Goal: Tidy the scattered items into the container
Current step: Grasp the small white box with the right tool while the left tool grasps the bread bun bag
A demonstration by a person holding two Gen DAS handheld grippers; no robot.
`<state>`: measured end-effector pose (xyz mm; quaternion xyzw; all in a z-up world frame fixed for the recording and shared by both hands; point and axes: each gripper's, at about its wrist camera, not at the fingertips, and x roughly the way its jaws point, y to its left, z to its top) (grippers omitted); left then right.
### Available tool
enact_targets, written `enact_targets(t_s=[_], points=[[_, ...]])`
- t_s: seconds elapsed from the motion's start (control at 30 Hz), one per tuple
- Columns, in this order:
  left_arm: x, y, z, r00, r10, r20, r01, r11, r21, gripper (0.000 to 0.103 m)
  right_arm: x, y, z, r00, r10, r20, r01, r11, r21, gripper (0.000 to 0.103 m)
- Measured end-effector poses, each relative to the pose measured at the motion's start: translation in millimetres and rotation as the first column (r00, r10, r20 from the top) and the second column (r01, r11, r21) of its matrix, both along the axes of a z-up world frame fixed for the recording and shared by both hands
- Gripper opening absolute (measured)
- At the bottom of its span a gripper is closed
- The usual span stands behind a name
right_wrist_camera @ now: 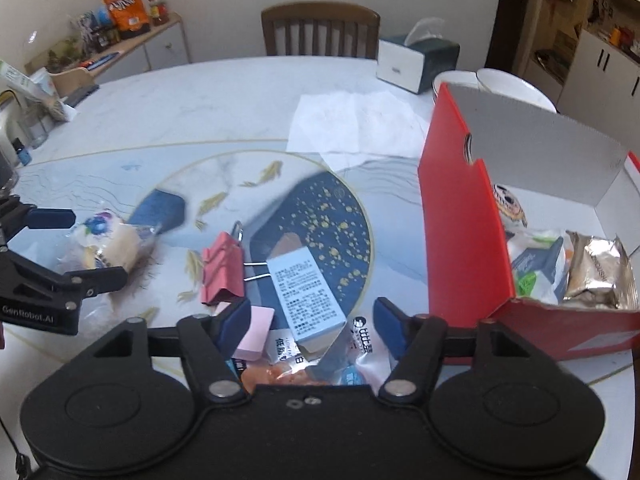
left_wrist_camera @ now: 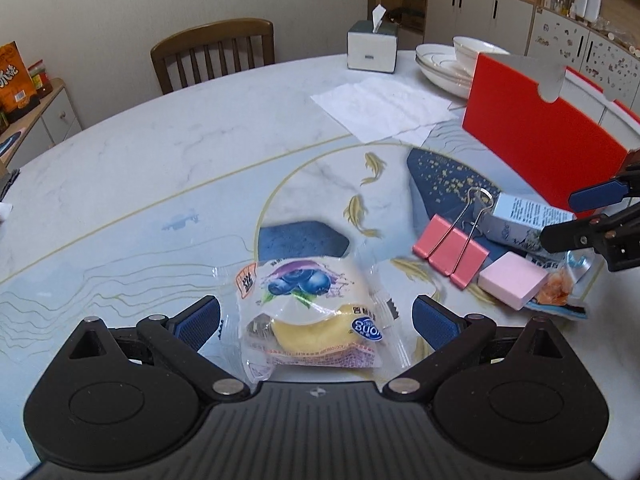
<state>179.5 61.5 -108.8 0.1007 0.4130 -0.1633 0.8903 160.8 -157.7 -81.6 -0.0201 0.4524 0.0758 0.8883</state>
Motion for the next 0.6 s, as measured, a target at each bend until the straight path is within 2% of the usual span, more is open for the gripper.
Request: enact_targets(t_s=[0.47,0.6], points=[[10.6,2.0,-12.5,0.999,0.032,-0.011,-0.032,0.999,0.026,0.102,14.8,8.3,-13.0,0.999,-0.029,-0.016,0.029,0.999,-0.023,0.043],[11.1,1.0,-11.5,0.999,0.033,-0.007,-0.033,0.999,0.023,0.100,16.6,10.2,-15.1,0.999,-0.029,-0.014,0.029,0.999,-0.020,0.042]])
